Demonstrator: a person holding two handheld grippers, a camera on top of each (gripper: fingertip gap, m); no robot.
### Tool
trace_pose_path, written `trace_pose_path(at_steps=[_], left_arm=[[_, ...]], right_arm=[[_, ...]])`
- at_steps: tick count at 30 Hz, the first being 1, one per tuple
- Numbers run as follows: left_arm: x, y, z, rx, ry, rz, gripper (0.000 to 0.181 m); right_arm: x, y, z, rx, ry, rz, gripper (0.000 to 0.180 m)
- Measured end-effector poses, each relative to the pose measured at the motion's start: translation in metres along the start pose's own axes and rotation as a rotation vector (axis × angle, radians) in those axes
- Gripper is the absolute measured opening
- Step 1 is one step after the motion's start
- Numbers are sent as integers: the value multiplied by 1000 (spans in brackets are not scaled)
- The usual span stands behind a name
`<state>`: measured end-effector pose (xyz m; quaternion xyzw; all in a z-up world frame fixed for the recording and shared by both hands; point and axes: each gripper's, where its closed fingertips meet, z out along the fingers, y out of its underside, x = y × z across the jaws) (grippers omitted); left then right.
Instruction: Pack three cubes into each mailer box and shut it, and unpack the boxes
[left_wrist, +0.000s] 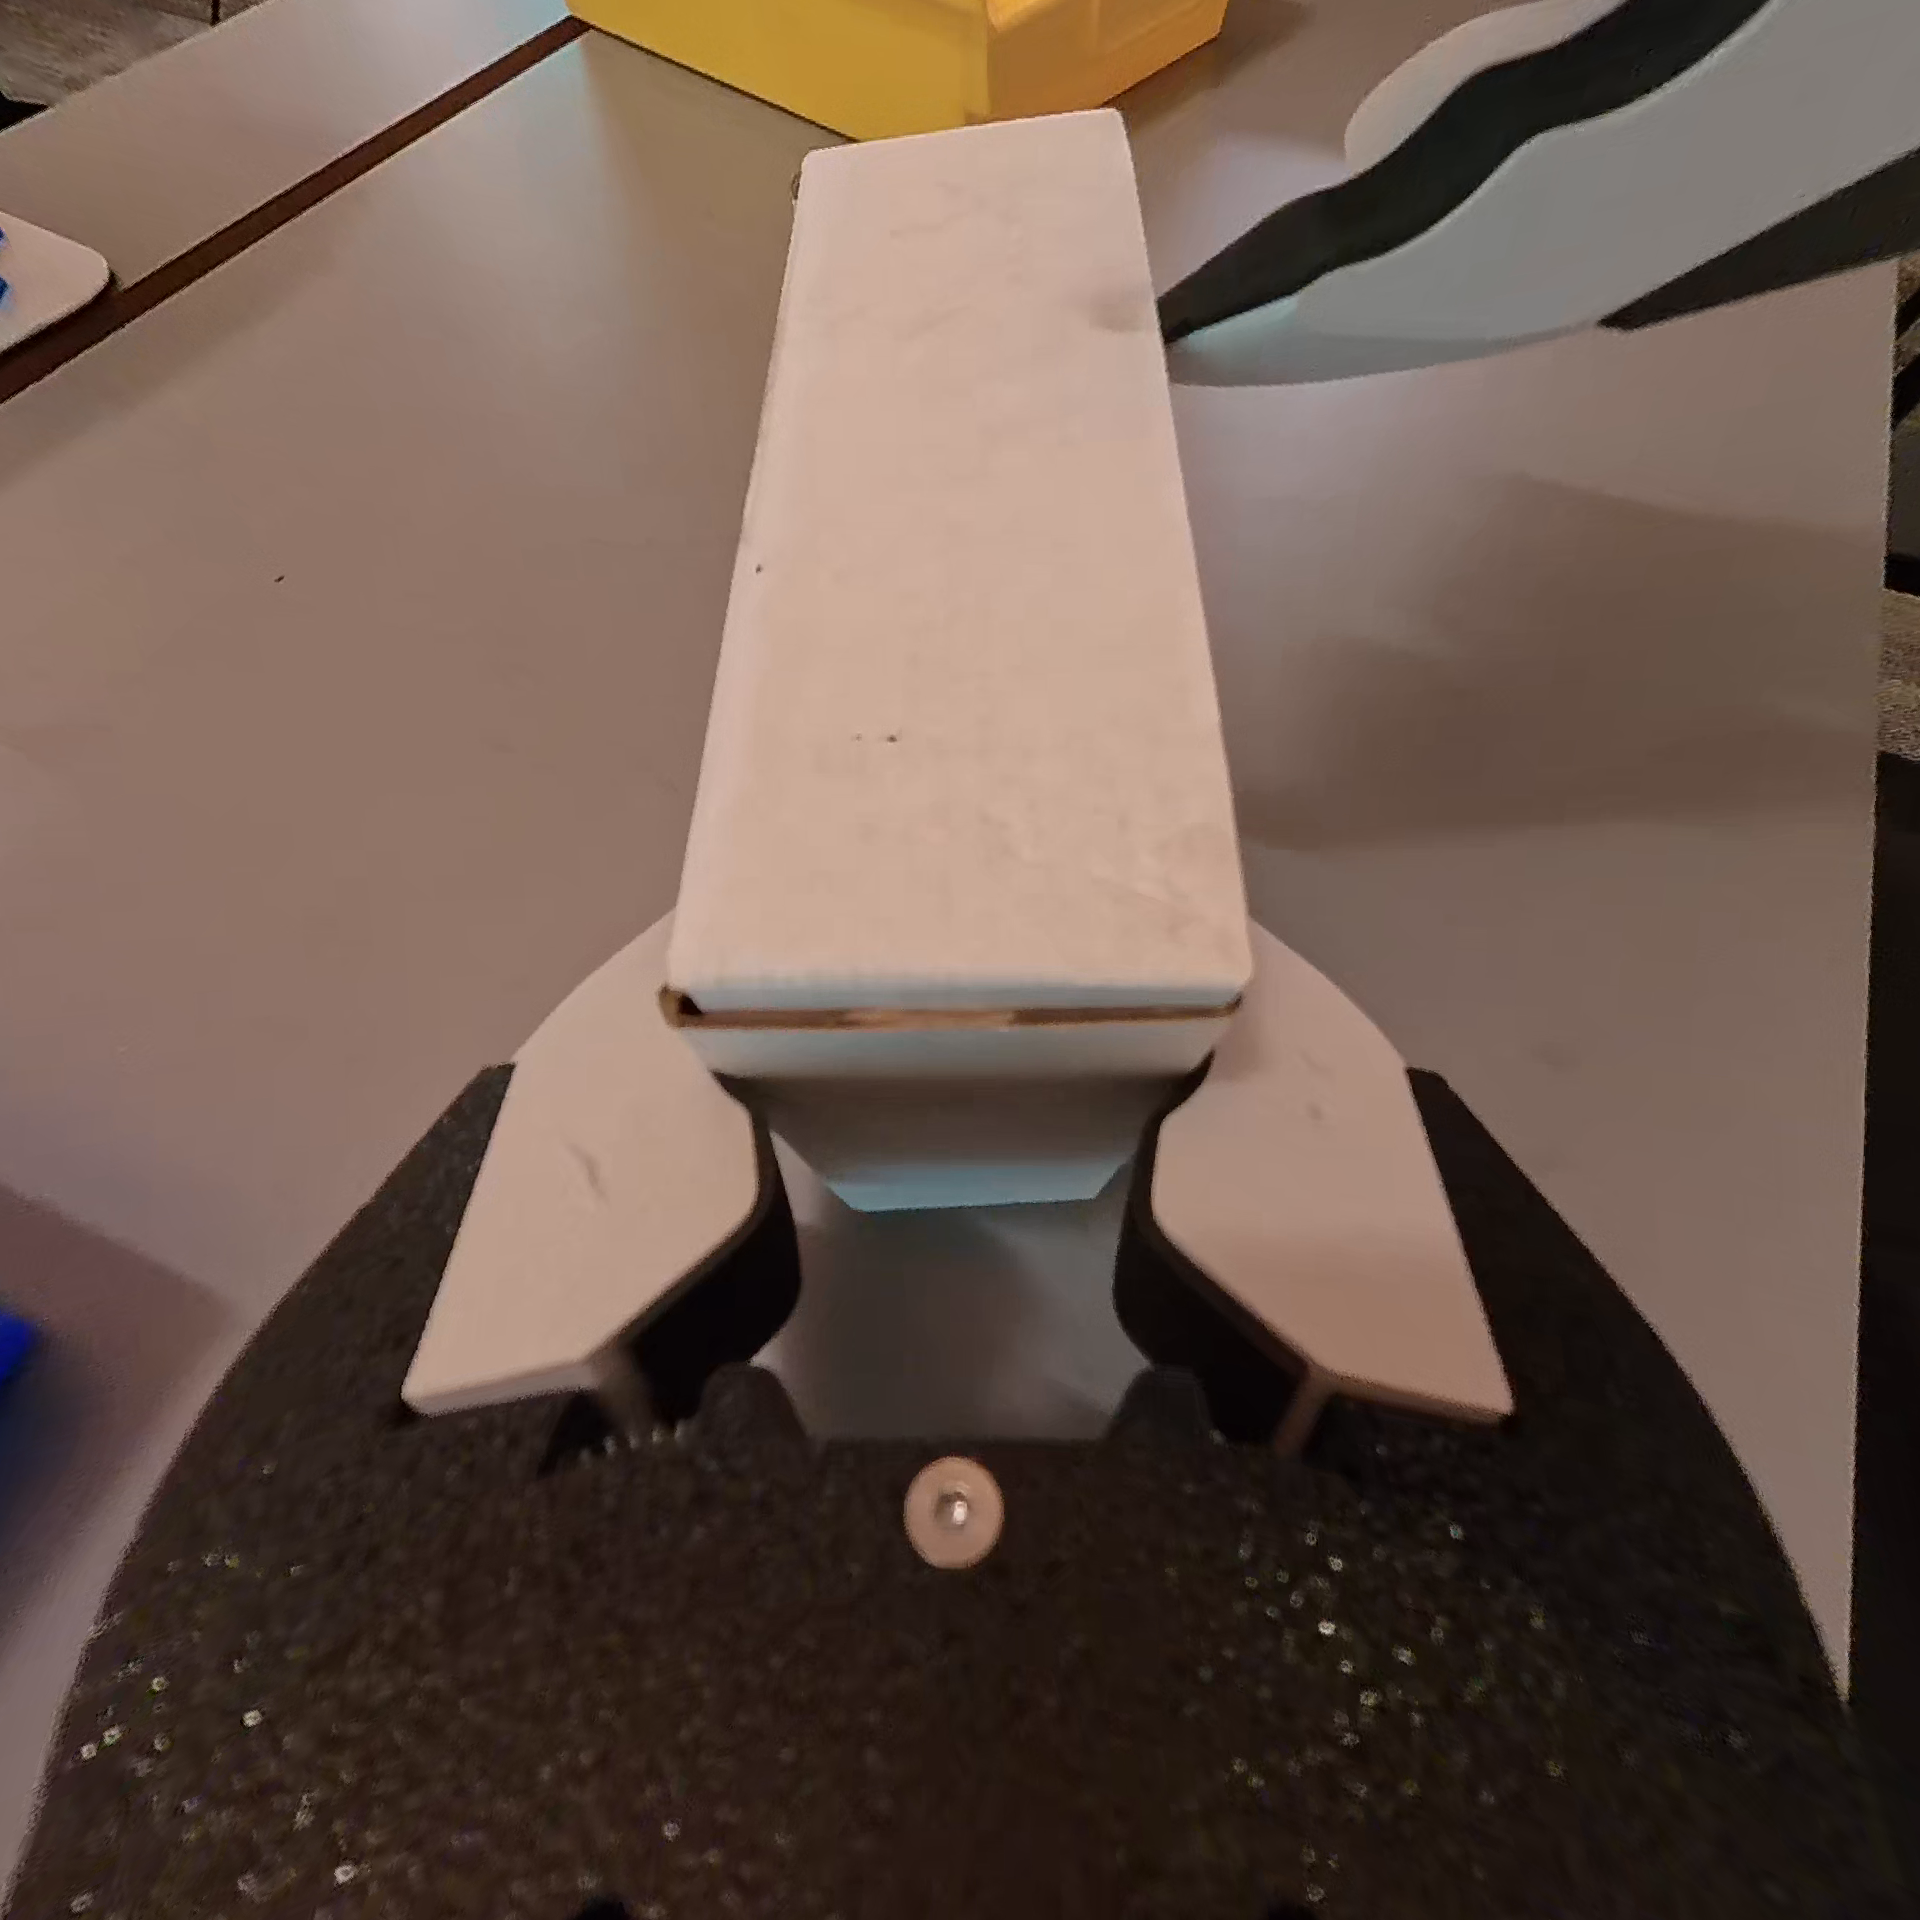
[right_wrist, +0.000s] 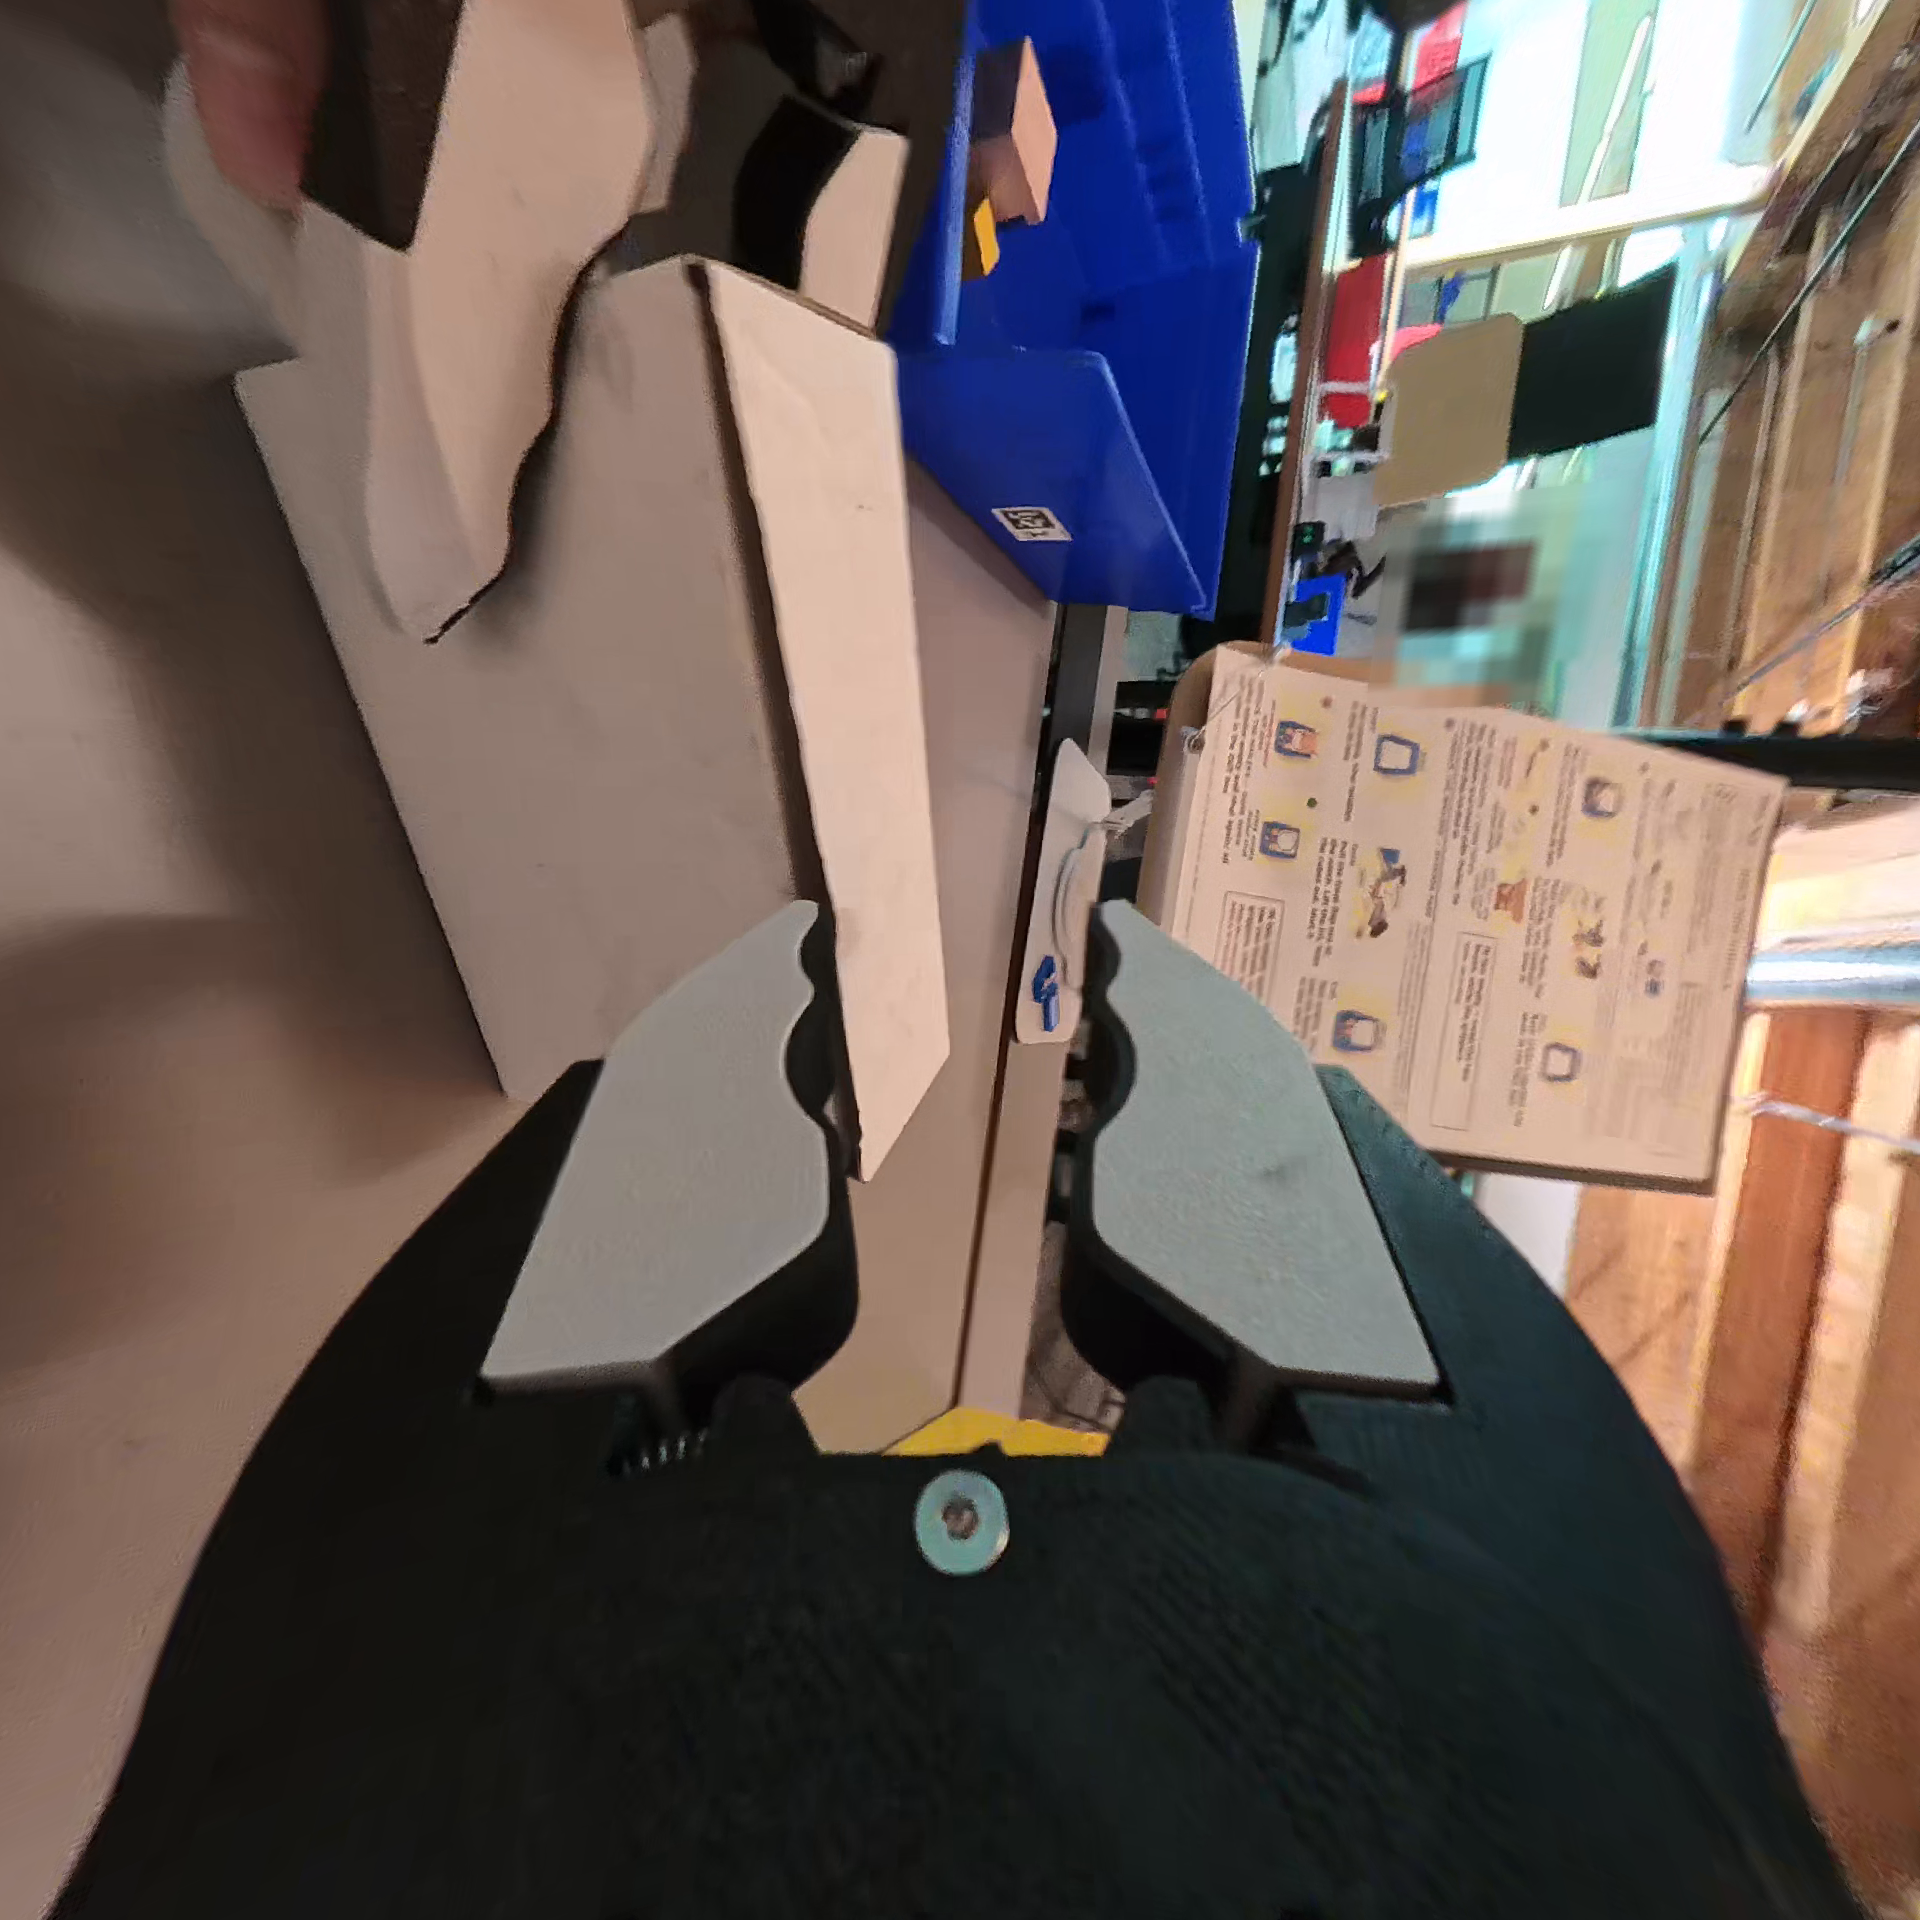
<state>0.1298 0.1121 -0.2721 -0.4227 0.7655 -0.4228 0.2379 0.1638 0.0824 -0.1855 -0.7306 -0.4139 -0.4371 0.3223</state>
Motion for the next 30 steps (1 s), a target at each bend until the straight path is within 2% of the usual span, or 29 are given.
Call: trace_pose_path(at_steps=[2, 4, 6, 8, 10, 14, 17, 21, 24, 26, 28, 30], left_arm=[[0, -1, 0, 8, -5, 18, 75], [0, -1, 0, 22, -3, 15, 76], [0, -2, 0, 36, -1, 22, 76], [0, -3, 1, 38, 1, 15, 75], [0, -3, 1, 37, 1, 15, 75], [0, -2, 1, 25, -2, 12, 75], [-2, 0, 1, -2, -17, -3, 74], [-4, 0, 2, -16, -36, -3, 74], [-7, -1, 3, -20, -51, -19, 74], [-7, -2, 4, -12, -52, -10, 74], [-6, -2, 4, -5, -47, -3, 74], [-6, -3, 4, 1, -42, -2, 74]], right_arm=[[-17, -3, -1, 13, -38, -152, 15], [-22, -3, 0, 19, -31, -248, 15], [-16, -3, -1, 35, -5, -237, 15], [-8, -3, 0, 39, 8, -203, 29], [-8, -3, 1, 42, -18, -205, 31], [-18, -1, 4, 31, -105, -240, 9], [-16, 1, 8, -19, -41, -322, 2], [-12, 4, 11, 15, -42, -50, 1], [-9, 6, 14, 12, -26, 21, 2], [-13, 6, 16, 0, -16, -59, 2], [-13, 4, 14, 19, 40, -280, 3], [-9, 2, 13, 19, 91, -363, 11]])
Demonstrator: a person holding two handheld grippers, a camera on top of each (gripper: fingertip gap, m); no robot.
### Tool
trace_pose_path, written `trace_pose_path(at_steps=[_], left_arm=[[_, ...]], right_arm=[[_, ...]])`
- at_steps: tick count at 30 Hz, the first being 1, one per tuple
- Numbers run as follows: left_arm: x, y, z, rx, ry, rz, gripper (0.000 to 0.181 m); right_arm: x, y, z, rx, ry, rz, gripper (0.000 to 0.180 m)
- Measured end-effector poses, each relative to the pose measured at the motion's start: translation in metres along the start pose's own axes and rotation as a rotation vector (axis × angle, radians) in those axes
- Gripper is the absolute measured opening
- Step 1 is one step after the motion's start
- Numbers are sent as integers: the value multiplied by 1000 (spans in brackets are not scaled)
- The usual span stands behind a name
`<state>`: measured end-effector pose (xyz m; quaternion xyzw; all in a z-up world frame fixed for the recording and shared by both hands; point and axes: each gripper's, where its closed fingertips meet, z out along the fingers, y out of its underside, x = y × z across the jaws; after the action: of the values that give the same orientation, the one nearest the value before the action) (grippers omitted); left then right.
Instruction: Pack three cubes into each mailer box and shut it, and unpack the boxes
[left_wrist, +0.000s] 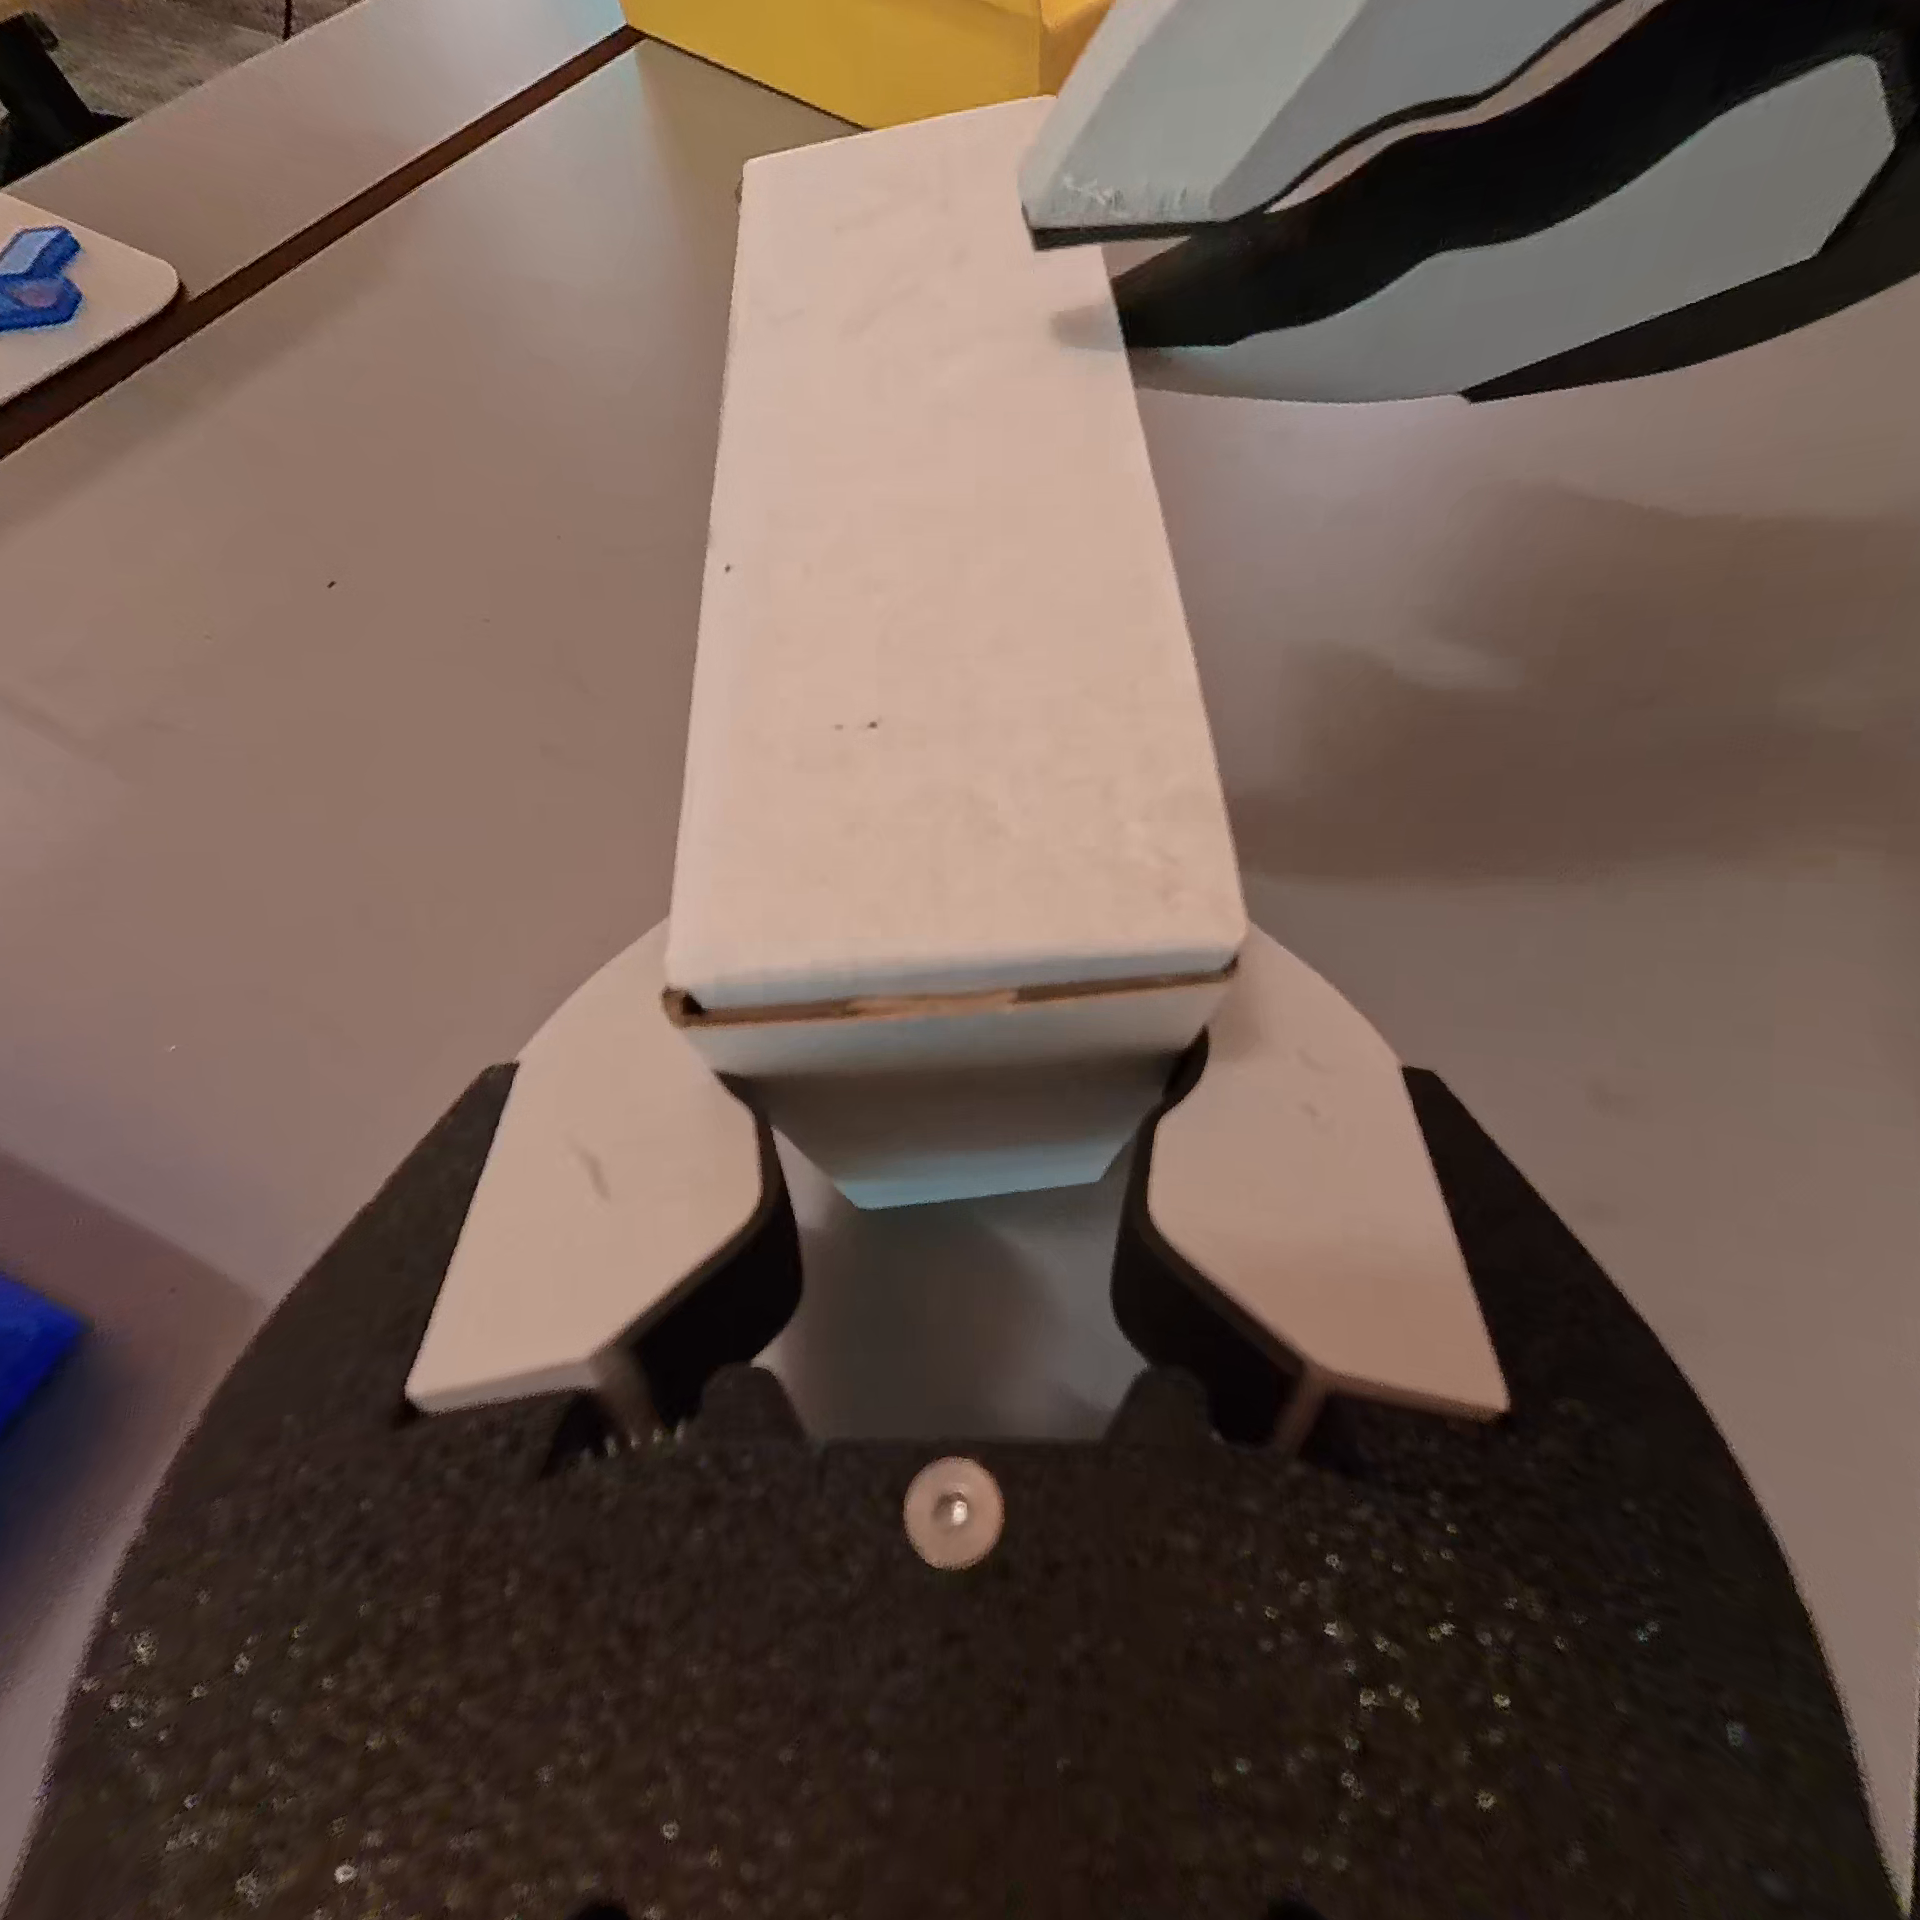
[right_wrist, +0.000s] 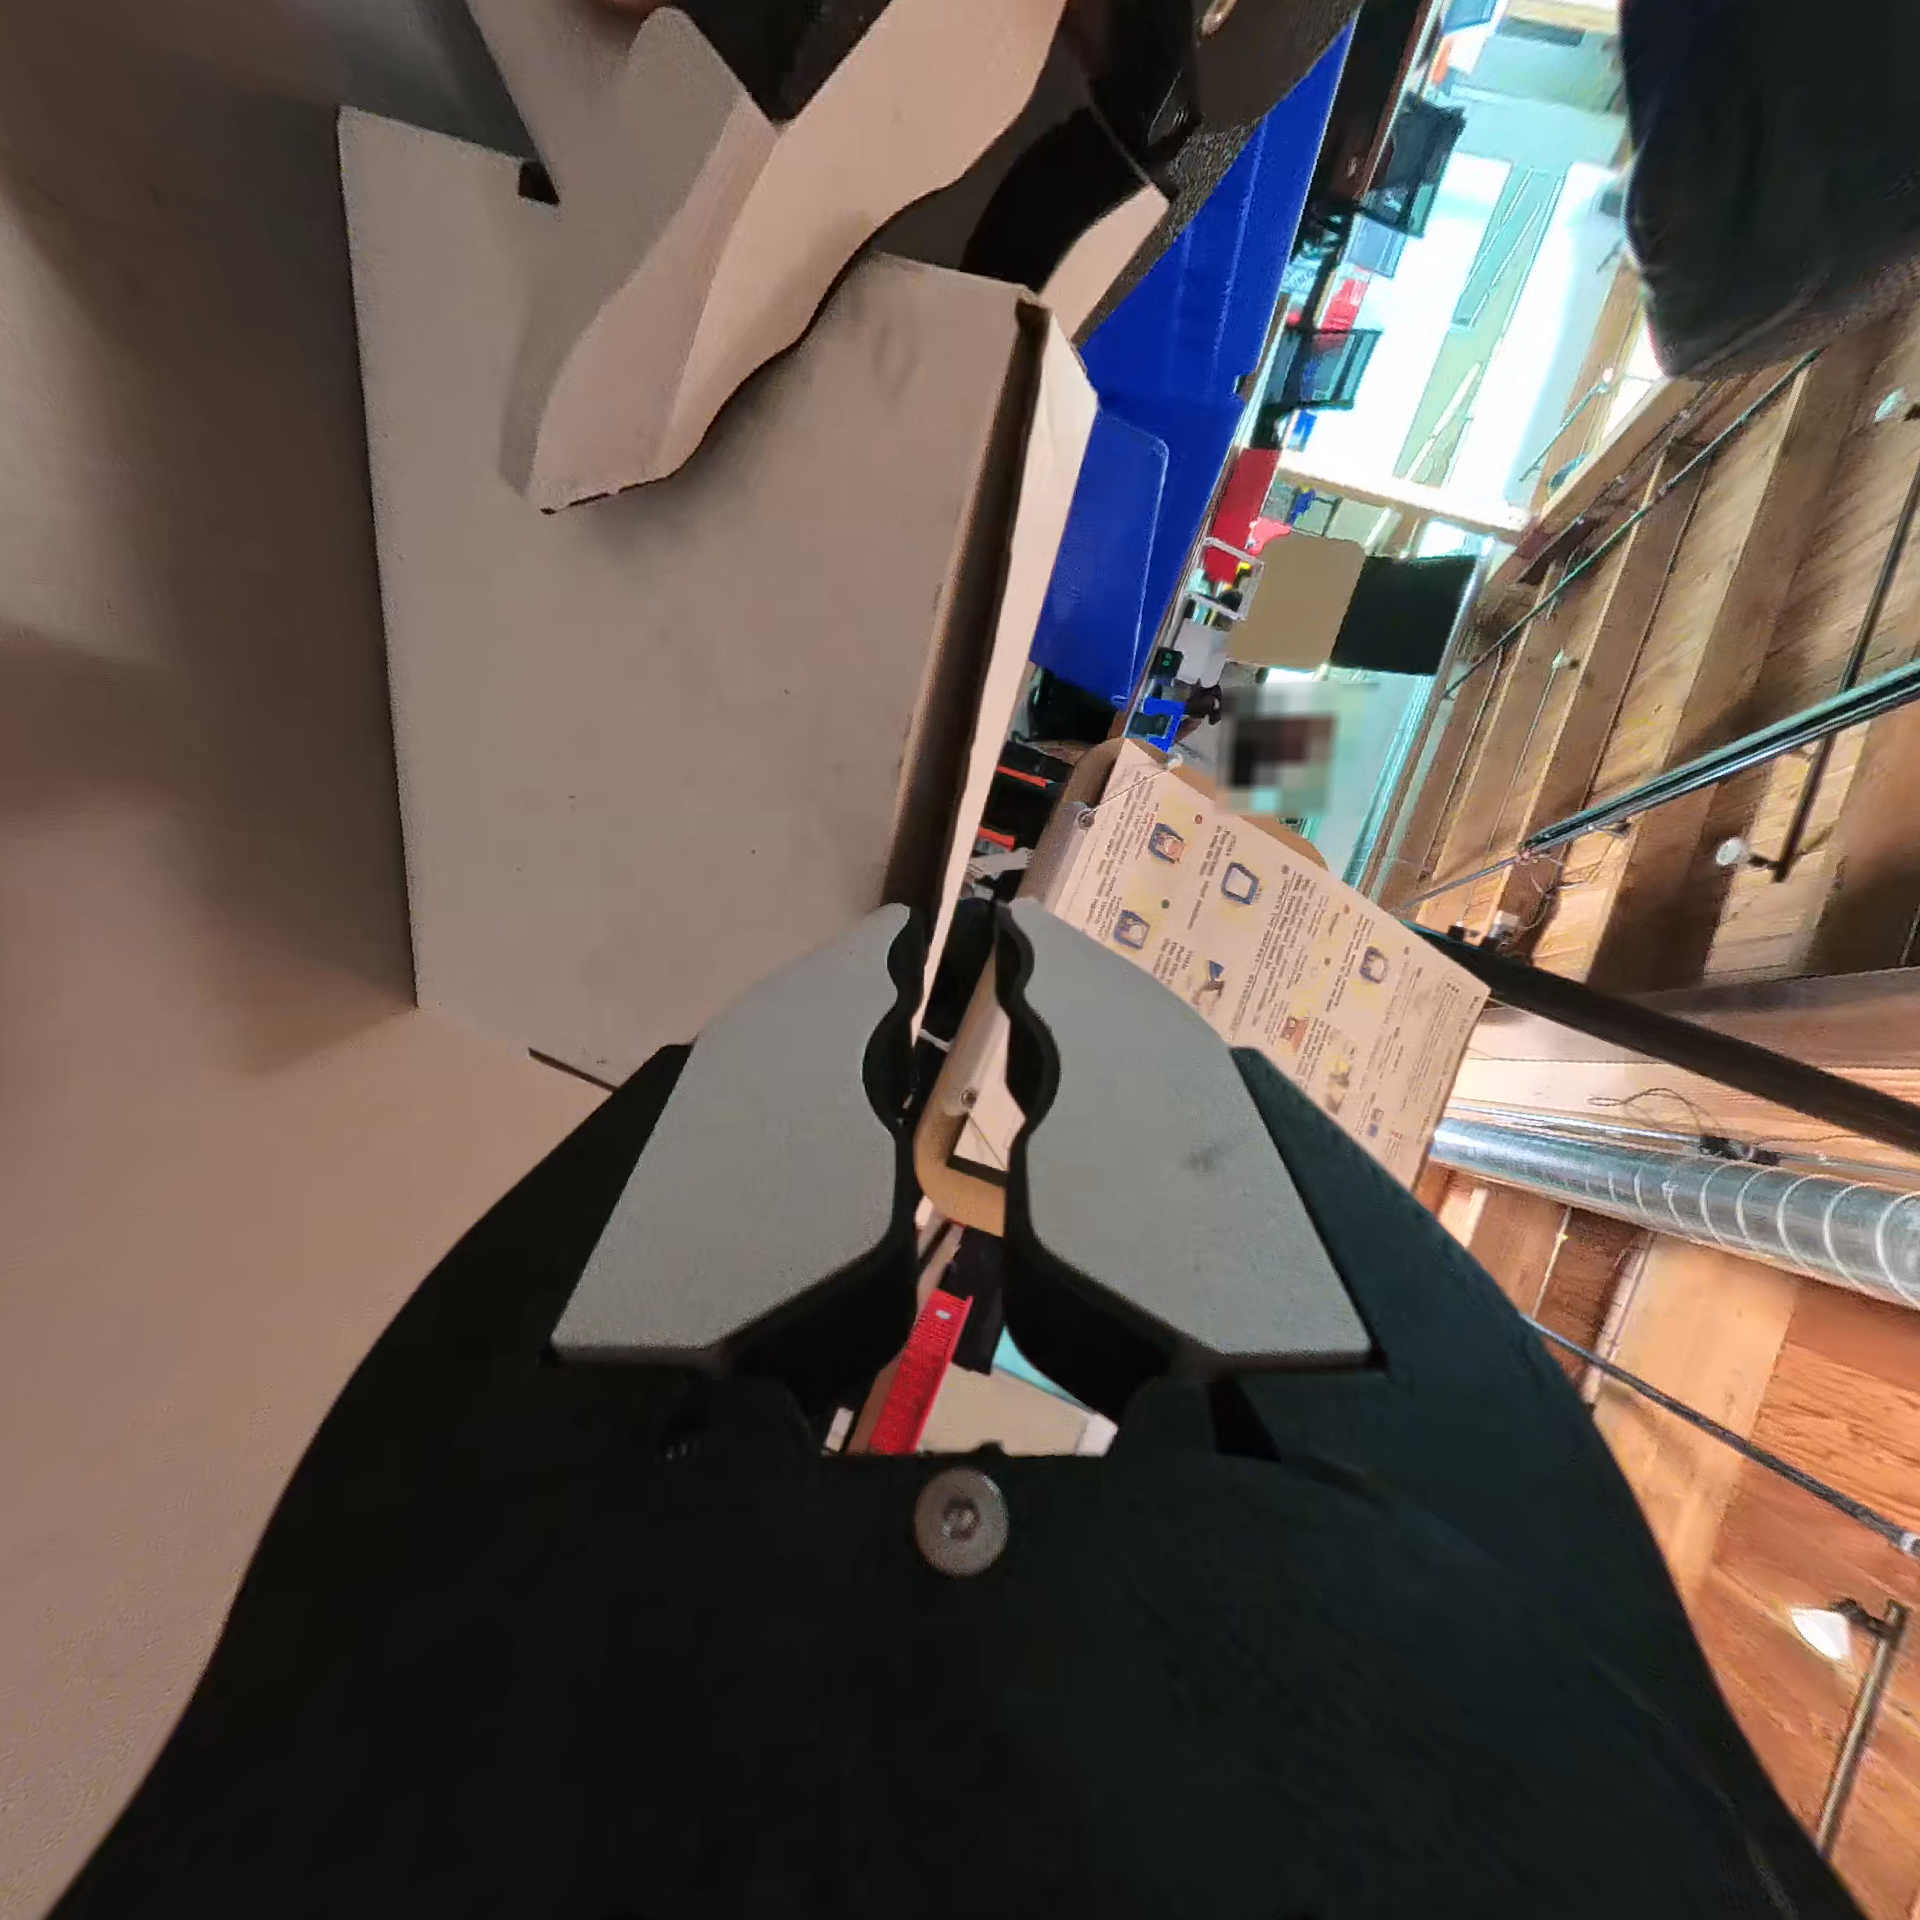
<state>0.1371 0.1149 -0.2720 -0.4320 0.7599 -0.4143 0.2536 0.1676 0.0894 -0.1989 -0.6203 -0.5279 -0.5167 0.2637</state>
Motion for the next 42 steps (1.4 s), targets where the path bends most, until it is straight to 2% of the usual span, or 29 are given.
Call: trace_pose_path(at_steps=[3, 7, 10, 12, 16, 19, 22, 23, 24, 25, 26, 28, 29, 32, 33, 34, 36, 38, 42], left_arm=[[0, -1, 0, 10, 4, -4, 73], [-3, 1, 0, -8, -9, -18, 73], [-3, 2, -2, -15, -8, -23, 73], [-4, 1, -1, -10, -19, -20, 73], [-2, -3, 0, 23, -32, 54, 74], [9, -1, -5, 45, 76, 111, 74], [25, 2, -11, 68, 190, 166, 74], [26, 3, -13, 72, 205, 160, 74], [27, 4, -15, 75, 228, 146, 74], [28, 5, -17, 90, 252, 142, 74], [31, 6, -20, 103, 272, 158, 74], [42, 8, -24, 105, 344, 198, 74], [47, 8, -25, 107, 370, 211, 74], [49, 6, -22, 107, 370, 219, 74], [47, 6, -21, 108, 352, 216, 75], [45, 6, -21, 110, 335, 219, 75], [29, 5, -22, 95, 206, 217, 87], [13, 4, -31, 63, 69, 233, 89], [9, -18, -67, 74, -112, 363, 82]], right_arm=[[3, 1, 1, 15, -9, -6, 16], [-2, 4, 7, -14, -40, 19, 1], [4, 3, 6, 2, -76, 352, 1], [3, 4, 7, -4, -123, 461, 2], [-6, 5, 2, -93, -118, 228, 2], [2, 0, -13, -27, -104, 421, 30], [0, -1, -30, 146, -222, 869, 59], [-8, -1, -37, 200, -311, 1015, 87], [-15, 2, -42, 238, -364, 1141, 103], [-21, 4, -47, 293, -396, 1244, 108], [-27, 1, -52, 375, -429, 1329, 109], [-42, 0, -49, 453, -459, 1443, 98], [-49, -3, -44, 466, -476, 1463, 103], [-69, -25, -35, 503, -590, 1424, 98], [-71, -27, -29, 483, -567, 1405, 105], [-71, -21, -22, 444, -502, 1385, 91], [-71, -17, -21, 454, -482, 1384, 81], [-71, -16, -22, 446, -479, 1404, 78], [-70, -13, -22, 445, -422, 1428, 76]])
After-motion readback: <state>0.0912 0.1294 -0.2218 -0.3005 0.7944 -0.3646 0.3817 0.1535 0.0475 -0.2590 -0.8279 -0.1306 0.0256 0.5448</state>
